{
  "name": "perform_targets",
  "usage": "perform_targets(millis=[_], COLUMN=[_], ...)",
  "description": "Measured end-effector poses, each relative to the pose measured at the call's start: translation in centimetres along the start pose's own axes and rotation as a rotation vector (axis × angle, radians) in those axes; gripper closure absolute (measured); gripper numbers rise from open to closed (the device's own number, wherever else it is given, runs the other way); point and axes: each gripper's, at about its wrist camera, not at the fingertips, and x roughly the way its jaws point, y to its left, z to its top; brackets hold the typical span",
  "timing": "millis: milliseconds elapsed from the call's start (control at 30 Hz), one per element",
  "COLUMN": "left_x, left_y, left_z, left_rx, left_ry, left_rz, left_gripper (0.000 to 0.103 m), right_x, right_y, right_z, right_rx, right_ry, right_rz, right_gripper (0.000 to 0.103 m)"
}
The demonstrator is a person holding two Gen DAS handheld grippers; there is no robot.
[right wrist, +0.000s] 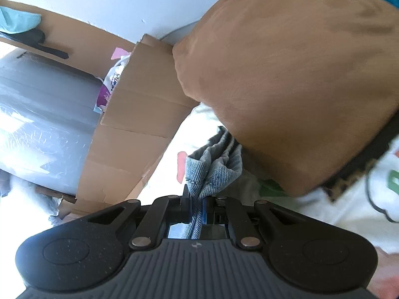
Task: Fold clothes
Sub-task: 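Close the left tool on the jeans leg while the right tool holds the hem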
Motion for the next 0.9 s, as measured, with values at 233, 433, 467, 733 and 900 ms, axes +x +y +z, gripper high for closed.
perform_targets(millis=[233, 433, 467, 733, 900], left_x=[-0.5, -0.6, -0.7, -1.6, -2.2], left_y=[-0.5, -0.7, -0.7, -1.0, -1.2], left_z=[-1.5, -2.1, -2.2, -3.3, -4.0], left_rx=[0.035, 0.071, 0.075, 0.106, 0.124], left_ry=[0.043, 0.068, 0.073, 0.111, 0.135], left_rz=[0.014, 0.027, 0.027, 0.024, 0.026], left_gripper=[0.087, 0.087, 0.087, 0.087, 0.087], right_x=[-5.5, -8.7, -9.3, -13.7, -15.8], right_y=[-3.2, -5.0, -5.3, -8.0, -9.7], right_z=[-1.3, -2.7, -2.9, -4.9, -6.2], right_rx=[0.058, 0.09, 0.095, 0.138, 0.164], right_ry=[-0.02, -0.039, -0.042, -0.057, -0.05], right_rz=[-0.042, -0.075, -0.082, -0.14, -0.185], right_gripper=[0.097, 0.098, 0.098, 0.098, 0.098])
